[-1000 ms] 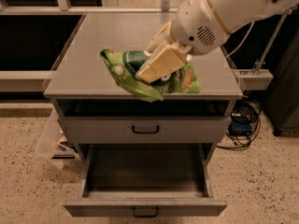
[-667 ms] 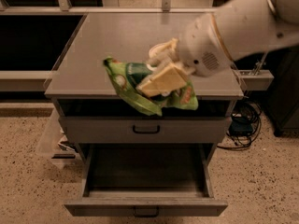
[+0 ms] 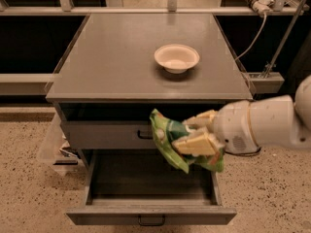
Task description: Place green rice chip bag into middle drawer
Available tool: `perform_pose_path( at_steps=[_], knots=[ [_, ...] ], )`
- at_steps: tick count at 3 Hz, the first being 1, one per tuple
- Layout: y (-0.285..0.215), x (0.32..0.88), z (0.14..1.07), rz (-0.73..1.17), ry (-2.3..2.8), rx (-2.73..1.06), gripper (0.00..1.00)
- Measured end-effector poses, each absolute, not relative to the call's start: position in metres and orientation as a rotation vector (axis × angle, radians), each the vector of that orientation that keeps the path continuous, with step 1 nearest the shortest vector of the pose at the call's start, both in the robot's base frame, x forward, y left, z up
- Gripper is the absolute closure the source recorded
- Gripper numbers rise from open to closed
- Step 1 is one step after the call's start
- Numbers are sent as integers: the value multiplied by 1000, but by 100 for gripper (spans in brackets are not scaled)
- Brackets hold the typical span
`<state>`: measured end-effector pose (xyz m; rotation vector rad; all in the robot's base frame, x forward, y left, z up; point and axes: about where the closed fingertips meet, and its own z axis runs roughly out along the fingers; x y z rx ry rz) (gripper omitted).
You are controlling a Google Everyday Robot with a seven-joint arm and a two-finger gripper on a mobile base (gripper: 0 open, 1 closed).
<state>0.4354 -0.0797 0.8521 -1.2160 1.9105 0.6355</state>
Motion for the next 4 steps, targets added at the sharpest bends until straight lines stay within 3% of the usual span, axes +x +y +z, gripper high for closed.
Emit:
perform_pose_path(
  at_steps=[2,4],
  knots=[
    [-115,418,701,711,2142,-1030,100],
    [-128,424,682,738,2165,-944,100]
  ],
)
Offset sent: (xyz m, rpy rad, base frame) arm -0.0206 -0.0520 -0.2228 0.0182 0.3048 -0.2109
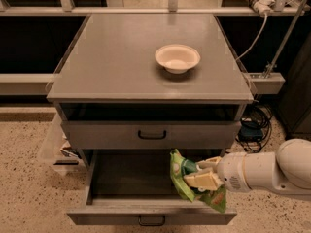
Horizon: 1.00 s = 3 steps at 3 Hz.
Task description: Place green rice chip bag into middle drawer
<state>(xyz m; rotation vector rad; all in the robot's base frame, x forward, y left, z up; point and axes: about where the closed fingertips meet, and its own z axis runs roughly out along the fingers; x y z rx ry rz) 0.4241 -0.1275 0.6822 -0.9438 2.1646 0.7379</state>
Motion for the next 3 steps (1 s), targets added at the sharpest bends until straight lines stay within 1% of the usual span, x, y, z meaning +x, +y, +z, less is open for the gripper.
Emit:
perform_pose_path(
  at_steps=[1,2,3],
  knots=[
    [-147,445,637,775,2200,-848,100],
    [-155,469,579,840,2227,-768,100],
    [-148,494,535,887,2239,-747,100]
  ],
)
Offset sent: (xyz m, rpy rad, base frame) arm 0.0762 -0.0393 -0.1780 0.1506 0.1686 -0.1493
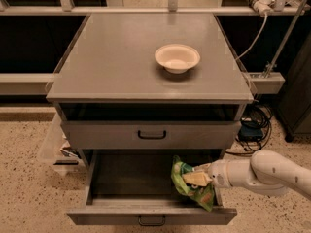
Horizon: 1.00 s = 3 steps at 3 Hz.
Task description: Place green rice chip bag into middle drawer
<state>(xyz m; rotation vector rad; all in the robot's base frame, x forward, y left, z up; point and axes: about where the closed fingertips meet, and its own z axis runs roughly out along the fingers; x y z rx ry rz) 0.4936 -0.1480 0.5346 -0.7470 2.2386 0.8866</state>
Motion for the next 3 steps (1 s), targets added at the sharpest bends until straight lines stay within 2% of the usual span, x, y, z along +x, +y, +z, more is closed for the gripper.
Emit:
perform_pose_path(
  at_steps=[2,3],
  knots=[
    [-125,535,481,906,2246,-808,100],
    [-120,538,456,949,2291,-821,82]
  ],
)
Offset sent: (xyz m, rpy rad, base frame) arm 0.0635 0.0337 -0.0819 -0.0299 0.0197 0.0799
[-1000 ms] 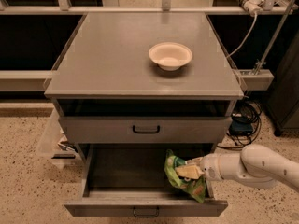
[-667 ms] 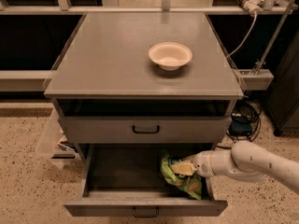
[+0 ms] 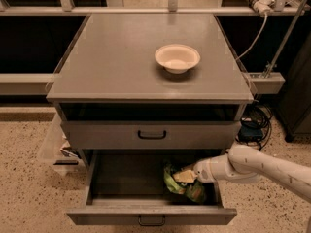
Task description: Place green rice chip bag into middle drawer
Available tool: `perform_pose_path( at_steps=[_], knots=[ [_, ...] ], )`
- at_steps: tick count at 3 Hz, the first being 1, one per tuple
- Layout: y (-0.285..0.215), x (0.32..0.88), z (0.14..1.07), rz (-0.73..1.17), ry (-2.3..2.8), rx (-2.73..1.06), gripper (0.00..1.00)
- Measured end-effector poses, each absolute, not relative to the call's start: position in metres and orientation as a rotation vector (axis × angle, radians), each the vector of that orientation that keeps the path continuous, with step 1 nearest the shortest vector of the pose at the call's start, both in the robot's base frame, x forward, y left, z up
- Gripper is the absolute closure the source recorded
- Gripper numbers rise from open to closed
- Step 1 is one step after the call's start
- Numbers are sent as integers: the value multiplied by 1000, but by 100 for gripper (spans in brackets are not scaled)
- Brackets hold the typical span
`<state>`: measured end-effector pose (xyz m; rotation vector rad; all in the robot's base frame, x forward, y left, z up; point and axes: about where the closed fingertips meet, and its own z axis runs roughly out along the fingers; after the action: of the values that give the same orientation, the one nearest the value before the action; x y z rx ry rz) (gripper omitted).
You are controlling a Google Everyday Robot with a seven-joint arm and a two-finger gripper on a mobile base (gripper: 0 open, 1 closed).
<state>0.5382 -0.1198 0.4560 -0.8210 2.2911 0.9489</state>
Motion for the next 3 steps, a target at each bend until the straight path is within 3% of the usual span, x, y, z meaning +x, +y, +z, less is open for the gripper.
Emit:
perform_pose_path(
  at_steps=[3],
  knots=[
    [-118,539,447,966,2308,-825,13]
  ],
)
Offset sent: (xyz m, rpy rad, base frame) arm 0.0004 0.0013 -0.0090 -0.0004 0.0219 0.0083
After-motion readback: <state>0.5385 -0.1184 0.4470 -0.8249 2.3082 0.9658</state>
